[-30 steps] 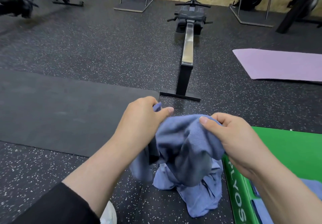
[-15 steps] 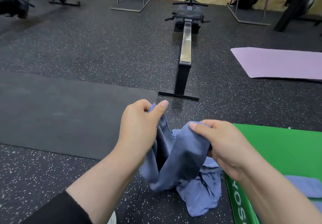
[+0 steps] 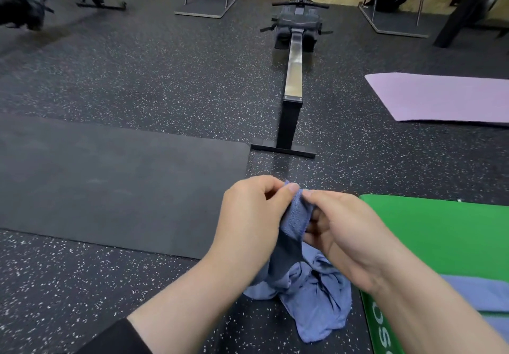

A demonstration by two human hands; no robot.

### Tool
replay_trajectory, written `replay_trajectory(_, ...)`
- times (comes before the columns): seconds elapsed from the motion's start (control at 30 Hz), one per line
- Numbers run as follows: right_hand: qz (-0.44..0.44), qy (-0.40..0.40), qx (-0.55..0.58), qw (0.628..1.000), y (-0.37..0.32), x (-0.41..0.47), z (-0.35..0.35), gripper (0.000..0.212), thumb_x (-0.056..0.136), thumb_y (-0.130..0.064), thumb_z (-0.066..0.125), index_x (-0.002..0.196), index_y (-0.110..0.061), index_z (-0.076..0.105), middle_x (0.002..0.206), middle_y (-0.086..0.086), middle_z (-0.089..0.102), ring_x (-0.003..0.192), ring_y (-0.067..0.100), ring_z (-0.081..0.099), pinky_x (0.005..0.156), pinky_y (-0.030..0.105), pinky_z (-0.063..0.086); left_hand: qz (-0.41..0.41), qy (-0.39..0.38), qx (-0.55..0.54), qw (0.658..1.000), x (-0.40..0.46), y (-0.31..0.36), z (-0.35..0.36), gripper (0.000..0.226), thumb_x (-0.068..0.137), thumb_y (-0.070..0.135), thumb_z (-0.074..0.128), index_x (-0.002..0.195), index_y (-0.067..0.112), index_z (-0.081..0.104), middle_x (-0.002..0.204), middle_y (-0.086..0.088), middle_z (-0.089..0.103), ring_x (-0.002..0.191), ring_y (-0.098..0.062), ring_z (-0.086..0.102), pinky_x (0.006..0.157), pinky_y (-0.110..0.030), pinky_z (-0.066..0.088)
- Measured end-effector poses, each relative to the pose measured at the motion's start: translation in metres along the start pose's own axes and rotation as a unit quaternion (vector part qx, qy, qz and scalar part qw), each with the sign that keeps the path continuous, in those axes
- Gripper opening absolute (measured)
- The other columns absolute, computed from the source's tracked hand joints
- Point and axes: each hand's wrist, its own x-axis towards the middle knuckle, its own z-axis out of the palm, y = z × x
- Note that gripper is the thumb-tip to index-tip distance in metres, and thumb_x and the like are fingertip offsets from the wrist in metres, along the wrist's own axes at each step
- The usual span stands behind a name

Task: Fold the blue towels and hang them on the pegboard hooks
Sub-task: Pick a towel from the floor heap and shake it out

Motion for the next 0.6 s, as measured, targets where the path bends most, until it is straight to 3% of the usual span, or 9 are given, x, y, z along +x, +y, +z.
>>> replay_trajectory(0.07, 0.008, -0.01, 0.03, 0.999, -0.001, -0.002, 0.001, 0.035, 0.104, -0.019, 0.048, 0.114, 0.007, 0.068, 0.103, 0.023, 0.072, 0.087, 0.027, 0.068, 0.082, 0.036, 0.059, 0.011, -0.011, -0.001, 1.0, -0.004, 0.001, 0.005, 0.018, 0.094, 0.032, 0.069, 0.078, 0.029, 0.077, 0.081, 0.01, 0.071, 0.079, -0.002, 0.065, 0.072, -0.021, 0.049)
replay_trajectory(0.13, 0.008, -0.01, 0.035, 0.999, -0.003, -0.002, 0.0, 0.037, 0.105, -0.026, 0.047, 0.108, 0.002, 0.071, 0.101, 0.023, 0.074, 0.086, 0.026, 0.07, 0.085, 0.038, 0.059, 0.04, -0.038, 0.024, 0.998, -0.008, 0.0, 0.01, 0.016, 0.097, 0.029, 0.065, 0.084, 0.031, 0.075, 0.084, 0.008, 0.067, 0.084, -0.005, 0.062, 0.075, -0.024, 0.047)
replay_trajectory(0.23, -0.005, 0.018, 0.005, 1.0, -0.002, 0.0, -0.006, 0.028, 0.102, -0.023, 0.055, 0.081, -0.01, 0.069, 0.071, 0.007, 0.067, 0.06, 0.013, 0.06, 0.058, 0.025, 0.053, 0.086, -0.104, 0.08, 0.988, -0.016, 0.003, 0.017, 0.02, 0.099, 0.018, 0.056, 0.088, 0.018, 0.072, 0.088, 0.007, 0.062, 0.089, -0.008, 0.057, 0.081, -0.028, 0.044)
replay_trajectory(0.27, -0.013, 0.031, -0.017, 0.999, -0.003, 0.001, -0.008, 0.026, 0.1, -0.018, 0.056, 0.077, -0.012, 0.065, 0.065, 0.004, 0.061, 0.054, 0.011, 0.054, 0.049, 0.02, 0.047, 0.083, -0.127, 0.083, 0.985, -0.019, 0.005, 0.018, 0.021, 0.097, 0.015, 0.053, 0.091, 0.015, 0.073, 0.091, 0.006, 0.064, 0.091, -0.009, 0.057, 0.083, -0.03, 0.046)
replay_trajectory(0.33, -0.039, 0.042, -0.068, 0.996, -0.005, 0.001, -0.01, 0.023, 0.098, -0.007, 0.055, 0.076, -0.012, 0.061, 0.064, 0.005, 0.054, 0.054, 0.013, 0.049, 0.044, 0.019, 0.041, 0.056, -0.14, 0.056, 0.987, -0.02, 0.012, 0.015, 0.027, 0.091, 0.013, 0.05, 0.09, 0.019, 0.076, 0.09, 0.006, 0.071, 0.089, -0.011, 0.062, 0.083, -0.033, 0.049)
replay_trajectory(0.43, -0.095, 0.045, -0.172, 0.98, -0.01, 0.001, -0.012, 0.022, 0.091, -0.011, 0.054, 0.077, -0.01, 0.071, 0.073, 0.015, 0.066, 0.068, 0.025, 0.054, 0.062, 0.037, 0.052, 0.015, -0.056, -0.029, 0.998, -0.011, 0.016, -0.002, 0.026, 0.078, 0.024, 0.047, 0.079, 0.029, 0.072, 0.076, 0.007, 0.074, 0.074, -0.014, 0.069, 0.077, -0.036, 0.056)
replay_trajectory(0.5, -0.133, 0.052, -0.292, 0.946, -0.016, -0.001, -0.013, 0.023, 0.085, -0.022, 0.054, 0.09, -0.02, 0.076, 0.086, 0.01, 0.076, 0.078, 0.03, 0.063, 0.081, 0.049, 0.055, 0.022, -0.013, -0.024, 0.999, 0.0, 0.012, -0.013, 0.017, 0.082, 0.021, 0.051, 0.08, 0.029, 0.065, 0.072, 0.005, 0.071, 0.068, -0.018, 0.067, 0.074, -0.035, 0.056)
replay_trajectory(0.6, -0.183, 0.035, -0.419, 0.889, -0.024, -0.008, -0.013, 0.025, 0.094, -0.013, 0.053, 0.087, -0.026, 0.074, 0.083, -0.007, 0.074, 0.084, 0.019, 0.066, 0.081, 0.035, 0.052, 0.046, -0.041, 0.051, 0.997, 0.012, 0.005, -0.025, 0.024, 0.091, 0.009, 0.055, 0.089, 0.031, 0.064, 0.084, 0.01, 0.069, 0.073, -0.01, 0.061, 0.074, -0.018, 0.048)
